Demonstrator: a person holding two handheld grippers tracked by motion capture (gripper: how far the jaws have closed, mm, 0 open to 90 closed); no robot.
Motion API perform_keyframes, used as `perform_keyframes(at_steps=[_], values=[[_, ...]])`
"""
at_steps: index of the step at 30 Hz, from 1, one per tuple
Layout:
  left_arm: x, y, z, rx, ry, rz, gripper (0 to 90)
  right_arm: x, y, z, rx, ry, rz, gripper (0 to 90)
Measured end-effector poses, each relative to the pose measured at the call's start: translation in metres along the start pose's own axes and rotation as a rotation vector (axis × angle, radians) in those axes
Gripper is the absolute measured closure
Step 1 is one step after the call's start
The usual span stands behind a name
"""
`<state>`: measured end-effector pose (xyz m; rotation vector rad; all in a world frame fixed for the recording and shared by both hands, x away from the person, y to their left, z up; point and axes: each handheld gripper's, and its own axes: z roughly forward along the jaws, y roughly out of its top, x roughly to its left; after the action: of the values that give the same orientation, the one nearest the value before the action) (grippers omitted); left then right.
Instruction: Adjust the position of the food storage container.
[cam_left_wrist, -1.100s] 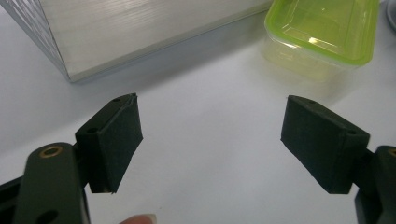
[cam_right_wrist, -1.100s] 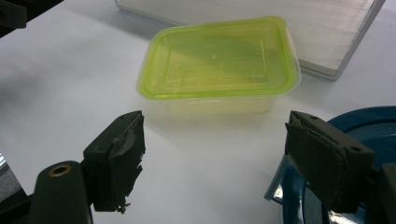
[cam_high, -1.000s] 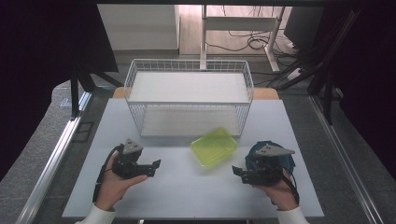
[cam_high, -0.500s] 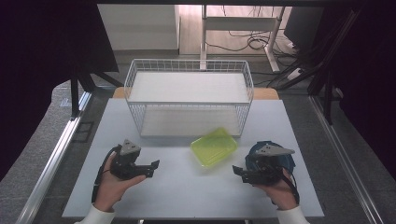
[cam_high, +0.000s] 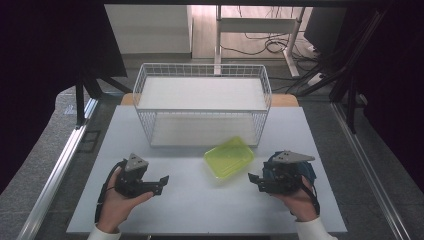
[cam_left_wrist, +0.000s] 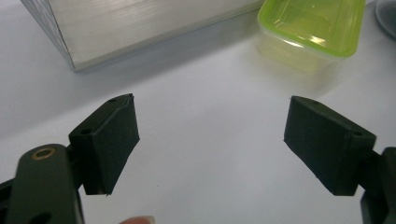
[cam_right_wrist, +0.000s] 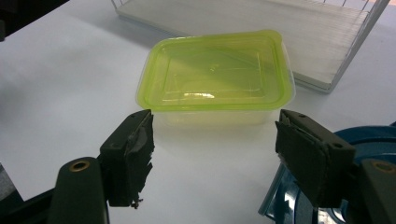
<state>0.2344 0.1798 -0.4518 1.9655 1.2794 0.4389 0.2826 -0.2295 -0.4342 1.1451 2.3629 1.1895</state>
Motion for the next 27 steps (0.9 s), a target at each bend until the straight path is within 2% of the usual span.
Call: perform_keyframes(at_steps=[5,7,10,16,20,27], values=[[-0.001,-0.004,-0.002,0.004,-0.015,-0.013,17.4,-0.005,0.006,0.001,0.007,0.006,0.002,29.8],[0.0,-0.004,-0.001,0.008,-0.019,-0.009,17.2,-0.009,0.009,0.002,0.041,-0.007,0.002,30.7],[0.002,-0.005,-0.001,0.008,-0.025,-0.007,17.1,-0.019,0.014,0.002,0.093,-0.051,0.002,32.2],[0.002,-0.004,-0.001,0.006,-0.031,-0.005,17.0,-0.04,0.022,-0.004,0.119,-0.092,0.031,37.6],[0.002,-0.004,0.002,0.015,-0.032,-0.002,16.8,-0.053,0.025,-0.009,0.14,-0.121,0.047,44.0],[0.002,-0.004,0.004,0.026,-0.023,0.0,16.5,-0.084,0.035,-0.014,0.203,-0.184,0.052,63.6]])
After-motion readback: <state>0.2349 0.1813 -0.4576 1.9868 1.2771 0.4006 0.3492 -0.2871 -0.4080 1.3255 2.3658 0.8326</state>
